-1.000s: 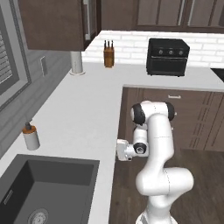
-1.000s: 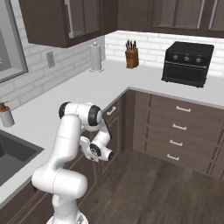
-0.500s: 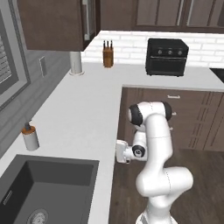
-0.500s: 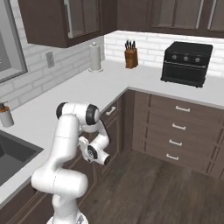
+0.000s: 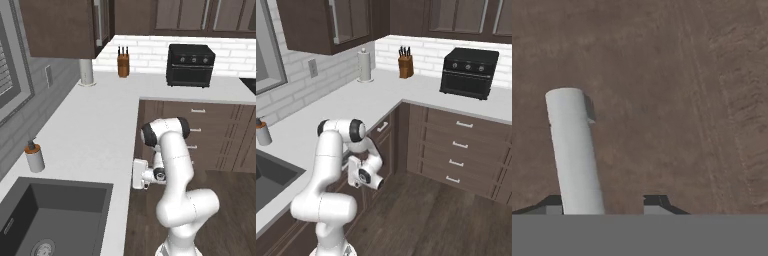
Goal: Take a straw from the drawer in front and place it inside the glass cup on the dining counter.
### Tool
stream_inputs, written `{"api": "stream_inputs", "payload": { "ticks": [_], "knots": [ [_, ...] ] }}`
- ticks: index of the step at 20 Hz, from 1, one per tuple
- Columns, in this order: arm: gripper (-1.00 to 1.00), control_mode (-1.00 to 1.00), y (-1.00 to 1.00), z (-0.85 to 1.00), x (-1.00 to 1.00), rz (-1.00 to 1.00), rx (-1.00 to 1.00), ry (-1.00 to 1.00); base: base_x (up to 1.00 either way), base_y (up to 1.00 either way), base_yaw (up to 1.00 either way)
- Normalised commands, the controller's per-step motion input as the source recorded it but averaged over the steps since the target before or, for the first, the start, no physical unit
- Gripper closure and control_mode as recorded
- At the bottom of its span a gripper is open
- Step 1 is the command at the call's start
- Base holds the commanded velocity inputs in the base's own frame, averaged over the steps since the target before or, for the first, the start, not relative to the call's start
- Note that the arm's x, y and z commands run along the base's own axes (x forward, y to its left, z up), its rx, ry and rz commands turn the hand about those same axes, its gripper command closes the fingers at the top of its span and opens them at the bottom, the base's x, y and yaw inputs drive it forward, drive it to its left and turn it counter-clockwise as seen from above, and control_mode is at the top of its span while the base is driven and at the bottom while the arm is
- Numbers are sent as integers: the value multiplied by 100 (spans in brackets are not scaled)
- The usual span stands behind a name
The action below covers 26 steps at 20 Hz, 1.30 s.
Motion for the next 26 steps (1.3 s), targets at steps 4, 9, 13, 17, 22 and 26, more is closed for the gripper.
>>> {"api": "stream_inputs", "payload": {
  "ticks": [4, 9, 13, 17, 22, 26],
  "knots": [
    [100, -100, 74, 0, 49, 0, -94, 89, 0, 0, 0],
    [100, -100, 84, -1, 29, 0, -100, 84, 0, 0, 0],
    [100, -100, 46, -4, 6, 0, -100, 81, 0, 0, 0],
    [100, -100, -1, -16, -21, 0, -100, 76, 0, 0, 0],
    [100, -100, -16, -28, -50, -2, -100, 72, 0, 0, 0],
    [100, -100, -32, -44, -71, -4, -98, 65, 0, 0, 0]
  ]
}}
